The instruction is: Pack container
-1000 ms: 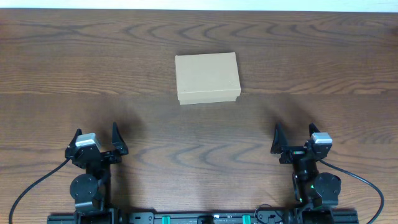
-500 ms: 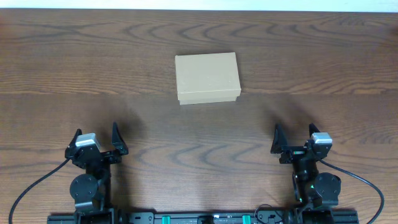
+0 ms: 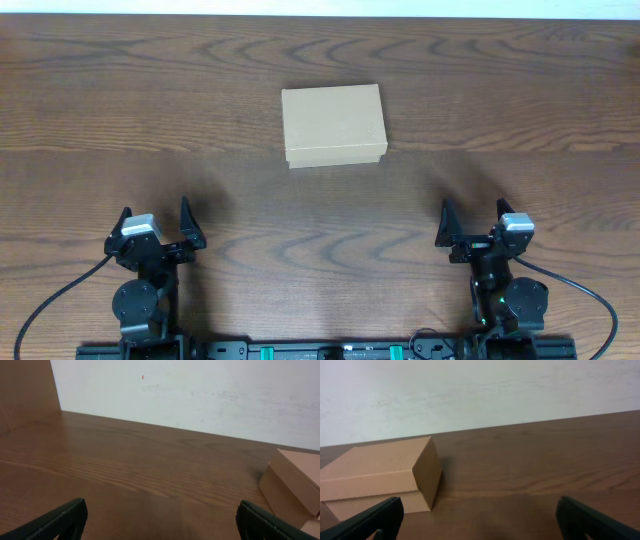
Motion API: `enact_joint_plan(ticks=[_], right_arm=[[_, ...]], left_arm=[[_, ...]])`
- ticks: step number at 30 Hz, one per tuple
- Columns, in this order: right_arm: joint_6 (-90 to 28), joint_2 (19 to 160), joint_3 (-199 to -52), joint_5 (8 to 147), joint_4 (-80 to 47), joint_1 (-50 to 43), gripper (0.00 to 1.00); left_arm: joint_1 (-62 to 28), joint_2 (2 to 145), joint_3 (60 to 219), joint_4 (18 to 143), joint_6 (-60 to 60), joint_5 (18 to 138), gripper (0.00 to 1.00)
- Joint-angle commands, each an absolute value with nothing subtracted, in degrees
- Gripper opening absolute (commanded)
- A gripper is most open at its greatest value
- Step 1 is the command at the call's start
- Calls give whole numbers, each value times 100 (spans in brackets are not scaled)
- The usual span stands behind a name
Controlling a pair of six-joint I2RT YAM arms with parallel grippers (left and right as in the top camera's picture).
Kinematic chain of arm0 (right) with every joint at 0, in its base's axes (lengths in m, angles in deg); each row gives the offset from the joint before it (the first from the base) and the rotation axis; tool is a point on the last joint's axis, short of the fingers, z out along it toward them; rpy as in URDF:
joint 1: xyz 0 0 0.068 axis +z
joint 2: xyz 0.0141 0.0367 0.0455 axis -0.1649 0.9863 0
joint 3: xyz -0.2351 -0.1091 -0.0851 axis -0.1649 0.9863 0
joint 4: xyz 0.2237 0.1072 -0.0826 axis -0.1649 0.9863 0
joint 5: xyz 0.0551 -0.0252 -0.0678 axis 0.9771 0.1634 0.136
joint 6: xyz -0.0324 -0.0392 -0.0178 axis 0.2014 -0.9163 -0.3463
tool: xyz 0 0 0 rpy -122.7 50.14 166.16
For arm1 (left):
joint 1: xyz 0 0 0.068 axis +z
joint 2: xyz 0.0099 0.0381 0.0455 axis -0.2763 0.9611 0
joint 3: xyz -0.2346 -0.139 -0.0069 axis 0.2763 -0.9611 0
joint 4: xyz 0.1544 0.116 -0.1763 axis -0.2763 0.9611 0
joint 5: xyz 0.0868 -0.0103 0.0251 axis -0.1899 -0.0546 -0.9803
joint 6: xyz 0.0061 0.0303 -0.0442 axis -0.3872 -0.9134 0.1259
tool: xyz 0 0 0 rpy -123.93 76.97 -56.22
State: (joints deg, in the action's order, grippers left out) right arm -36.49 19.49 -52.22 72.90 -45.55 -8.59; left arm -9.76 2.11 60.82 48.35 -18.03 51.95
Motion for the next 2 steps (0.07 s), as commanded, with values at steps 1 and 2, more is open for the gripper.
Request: enact_joint_plan(ticks=[1,2], right_arm=[[-3592,1912,-5198,7259,-4548,-920,99],[-3592,1912,-5198,7259,-4548,-920,99]], left_arm=[[-967,181,6017,5176,-1801,5107,96],[-969,181,6017,5176,-1801,5107,96]])
